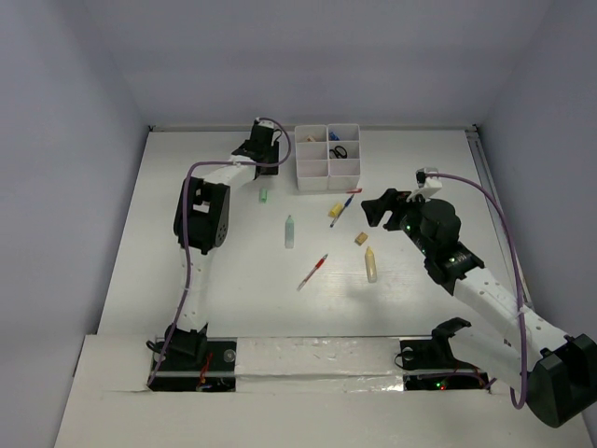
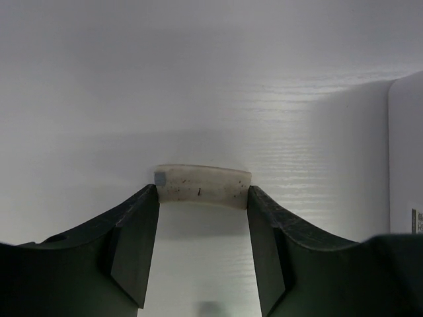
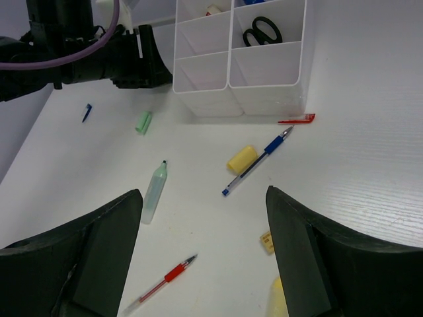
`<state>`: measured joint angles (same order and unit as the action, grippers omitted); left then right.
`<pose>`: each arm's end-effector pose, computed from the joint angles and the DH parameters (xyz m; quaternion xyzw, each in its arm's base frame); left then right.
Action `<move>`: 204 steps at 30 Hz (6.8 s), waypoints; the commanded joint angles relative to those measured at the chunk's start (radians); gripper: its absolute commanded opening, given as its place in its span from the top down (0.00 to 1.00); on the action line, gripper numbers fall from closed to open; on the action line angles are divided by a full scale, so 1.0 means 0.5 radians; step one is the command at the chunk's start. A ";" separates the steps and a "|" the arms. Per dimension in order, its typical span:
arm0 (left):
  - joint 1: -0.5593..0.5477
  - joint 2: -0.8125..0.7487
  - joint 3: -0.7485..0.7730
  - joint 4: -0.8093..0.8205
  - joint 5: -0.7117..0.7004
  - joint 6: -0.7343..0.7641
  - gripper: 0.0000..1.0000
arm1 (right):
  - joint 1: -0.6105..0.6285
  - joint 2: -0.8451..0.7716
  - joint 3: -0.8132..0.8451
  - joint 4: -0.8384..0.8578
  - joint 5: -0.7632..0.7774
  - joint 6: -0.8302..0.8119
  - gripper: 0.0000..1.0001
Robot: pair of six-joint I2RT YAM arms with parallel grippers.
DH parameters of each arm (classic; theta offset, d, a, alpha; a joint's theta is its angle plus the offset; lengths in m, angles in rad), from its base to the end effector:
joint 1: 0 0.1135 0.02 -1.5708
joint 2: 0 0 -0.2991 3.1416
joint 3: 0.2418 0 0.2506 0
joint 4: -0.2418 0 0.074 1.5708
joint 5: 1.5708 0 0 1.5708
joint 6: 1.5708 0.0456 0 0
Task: Sort the stationery into containers
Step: Pick up the stationery from the center of the board, then place the stationery in the storage box, then pick up the pen cap from the center of the board, then place the pen cap in the storage box.
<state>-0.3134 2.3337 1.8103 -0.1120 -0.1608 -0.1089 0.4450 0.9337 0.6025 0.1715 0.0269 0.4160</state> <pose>0.5380 -0.1667 0.1894 0.0548 0.8888 -0.0241 0.4544 0.1898 0.0892 0.3125 -0.0023 0.7612 0.2613 0.5935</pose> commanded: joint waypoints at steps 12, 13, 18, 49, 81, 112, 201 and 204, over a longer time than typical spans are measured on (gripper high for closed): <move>-0.158 -1.007 -0.381 0.260 0.043 -0.457 0.59 | 0.003 -0.002 0.016 0.080 0.044 -0.010 0.19; -0.201 -1.032 -0.390 0.264 0.027 -0.457 0.59 | 0.003 -0.002 0.016 0.080 0.044 -0.010 0.19; -0.413 -1.004 -0.378 0.273 0.015 -0.494 0.58 | 0.003 -0.008 0.019 0.074 0.044 -0.013 0.19; -0.527 -0.388 0.116 0.227 -0.136 -0.436 0.51 | 0.003 -0.008 0.028 0.071 -0.011 -0.016 0.19; -0.699 -2.178 -1.269 0.439 0.079 -0.497 0.07 | 0.003 0.461 0.307 -0.318 0.097 -0.114 0.25; -0.699 -3.198 -1.930 -0.037 0.171 -0.055 0.01 | 0.021 1.458 0.813 -1.005 0.081 -0.273 0.33; -0.699 -3.201 -1.936 -0.061 0.107 -0.092 0.01 | 0.184 2.394 2.338 -0.061 0.385 0.104 0.43; -0.699 -3.161 -1.933 -0.071 0.082 -0.101 0.01 | 0.184 2.315 2.274 -0.030 0.336 0.098 0.43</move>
<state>-0.6655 0.7391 0.8352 -0.1692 -0.0971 -0.1482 0.5255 2.1567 1.7329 0.0834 0.2050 0.4713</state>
